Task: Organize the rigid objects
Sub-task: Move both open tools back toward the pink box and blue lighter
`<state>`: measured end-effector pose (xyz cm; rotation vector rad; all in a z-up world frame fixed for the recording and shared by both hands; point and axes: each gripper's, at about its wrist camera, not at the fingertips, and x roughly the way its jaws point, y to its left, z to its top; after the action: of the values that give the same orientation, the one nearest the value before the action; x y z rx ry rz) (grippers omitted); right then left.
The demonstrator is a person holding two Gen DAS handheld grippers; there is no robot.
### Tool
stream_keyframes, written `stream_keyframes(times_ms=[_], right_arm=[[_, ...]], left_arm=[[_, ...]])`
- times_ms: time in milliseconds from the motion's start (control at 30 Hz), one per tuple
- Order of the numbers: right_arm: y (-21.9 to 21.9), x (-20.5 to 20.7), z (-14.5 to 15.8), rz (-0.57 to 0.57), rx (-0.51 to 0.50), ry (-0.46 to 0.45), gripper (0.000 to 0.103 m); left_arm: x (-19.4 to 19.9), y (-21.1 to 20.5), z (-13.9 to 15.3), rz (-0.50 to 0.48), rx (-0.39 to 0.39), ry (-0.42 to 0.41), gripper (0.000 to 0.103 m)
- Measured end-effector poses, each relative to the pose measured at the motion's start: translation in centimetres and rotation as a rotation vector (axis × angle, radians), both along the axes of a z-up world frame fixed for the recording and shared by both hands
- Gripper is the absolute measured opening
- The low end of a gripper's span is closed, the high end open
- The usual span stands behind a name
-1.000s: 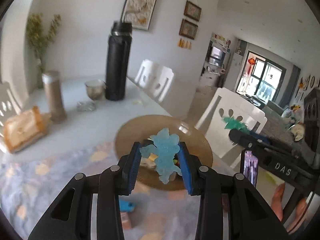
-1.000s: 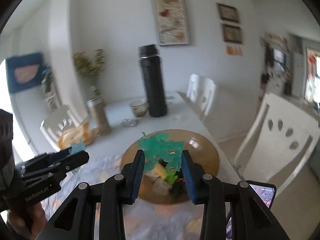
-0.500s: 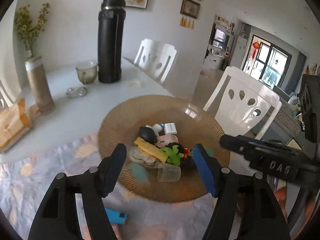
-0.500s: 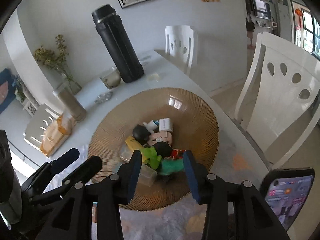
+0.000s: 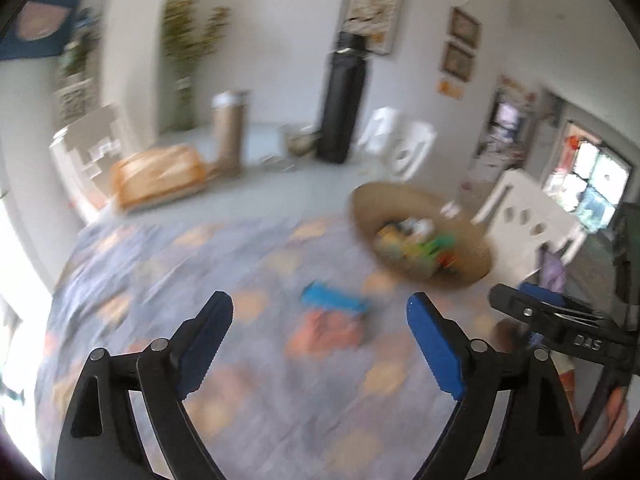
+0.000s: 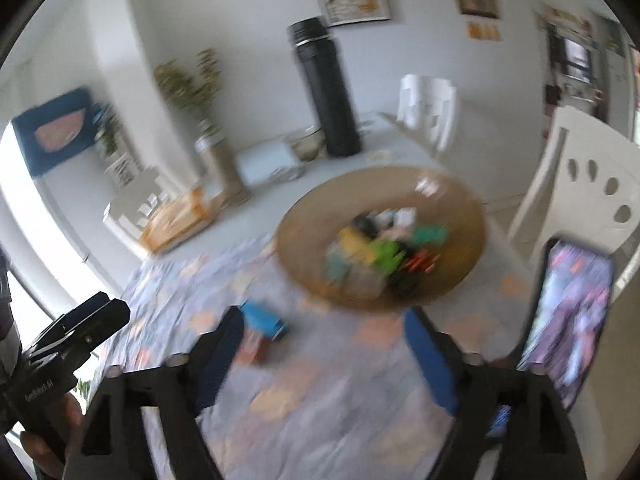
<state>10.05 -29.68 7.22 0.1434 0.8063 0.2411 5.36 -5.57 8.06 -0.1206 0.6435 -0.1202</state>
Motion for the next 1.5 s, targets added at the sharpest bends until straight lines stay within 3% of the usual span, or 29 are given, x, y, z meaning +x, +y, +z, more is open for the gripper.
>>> stream_keyframes(times_ms=[100,300,333,567,833,1067,1500], right_arm=[[3.3,-1.3,-3.9,0.084,-0.029,0.025,0.088],[4.9,-2.6,-8.8,0.097,-0.089,0.006,0.088],[4.6,-2.6,-9.2,0.085,-0.089,0.018,0.088],[4.1,-2.1,-9.3,0.066,-0.066,0.034,0.089],[4.6,-3.4,-8.6,0.076,-0.105,-0.026,0.091],[6.7,-3.6,-9.0,0.111,-0.219,-0.039,0.091],[6.3,-3.0,-9.4,0.093,-0.203,-0.001,0.092]], left_arm=[[-1.8,2.0,-4.3,0.069,0.047,0.083,0.088],[-3.6,3.6,-9.2,0.173,0.131,0.076,0.088],[-3.4,3.9,-9.3,0.178,0.131,0.103,0.088],[-3.8,4.2,-9.0,0.164,0.097,0.073,0.090],[-4.8,5.1,-8.8,0.175,0.043,0.033,0.090],[-4.9,4.9,-8.8,0.163,0.045,0.029,0.090],[-4.7,5.1,-8.9,0.161,0.039,0.040,0.090]])
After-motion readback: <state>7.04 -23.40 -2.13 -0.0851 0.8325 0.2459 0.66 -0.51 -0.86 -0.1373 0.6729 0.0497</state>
